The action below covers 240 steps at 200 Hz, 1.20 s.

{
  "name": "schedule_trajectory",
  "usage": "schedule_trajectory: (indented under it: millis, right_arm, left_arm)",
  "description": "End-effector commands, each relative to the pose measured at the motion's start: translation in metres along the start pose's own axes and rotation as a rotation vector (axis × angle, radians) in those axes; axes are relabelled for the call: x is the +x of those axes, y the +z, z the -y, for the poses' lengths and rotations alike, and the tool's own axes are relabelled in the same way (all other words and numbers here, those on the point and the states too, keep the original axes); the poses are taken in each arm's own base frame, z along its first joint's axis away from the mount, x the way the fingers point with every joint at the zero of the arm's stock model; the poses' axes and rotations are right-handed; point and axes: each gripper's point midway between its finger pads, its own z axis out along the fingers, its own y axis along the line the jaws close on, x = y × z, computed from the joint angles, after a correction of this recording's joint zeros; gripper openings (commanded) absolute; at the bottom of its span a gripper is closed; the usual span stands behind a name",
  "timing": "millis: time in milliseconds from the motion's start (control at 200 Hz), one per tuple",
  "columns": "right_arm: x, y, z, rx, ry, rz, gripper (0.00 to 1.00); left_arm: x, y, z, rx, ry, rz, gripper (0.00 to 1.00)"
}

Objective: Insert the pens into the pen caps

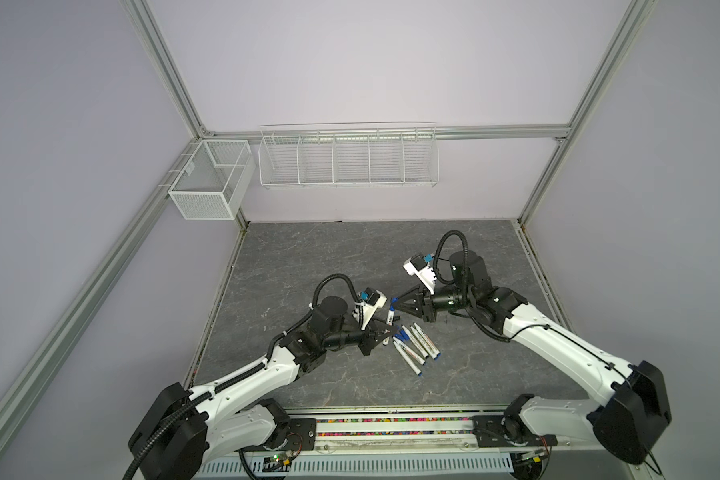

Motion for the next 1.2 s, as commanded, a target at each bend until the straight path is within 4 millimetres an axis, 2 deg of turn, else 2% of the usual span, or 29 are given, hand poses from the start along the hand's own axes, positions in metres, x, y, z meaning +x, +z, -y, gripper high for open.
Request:
schedule_trajectory:
  millis: [0, 215, 405, 585, 920, 1195]
  right_arm:
    - [0.056, 0.008, -0.046, -0.194, 0.154, -0.214, 0.07]
    - [0.048, 0.009, -0.059, -0.251, 0.140, -0.210, 0.07]
    - [0.051, -0.002, -0.075, -0.310, 0.104, -0.261, 0.07]
    - [0.047, -0.004, -0.073, -0.301, 0.101, -0.271, 0.08]
    - [0.038, 0.002, -0.066, -0.260, 0.082, -0.270, 0.10]
    - [0.045, 0.001, -0.063, -0.215, 0.051, -0.318, 0.11]
  left_arm:
    - [-0.052, -0.021, -0.059, -0.342, -0.015, 0.221, 0.00]
    - [-0.037, -0.008, -0.043, -0.324, 0.087, 0.141, 0.00]
    - [-0.030, -0.012, -0.035, -0.293, 0.159, 0.138, 0.00]
    - [-0.023, -0.016, -0.030, -0.270, 0.206, 0.130, 0.00]
    - [-0.007, -0.004, -0.027, -0.226, 0.189, 0.072, 0.00]
    - [-0.012, -0.005, -0.022, -0.206, 0.195, 0.091, 0.00]
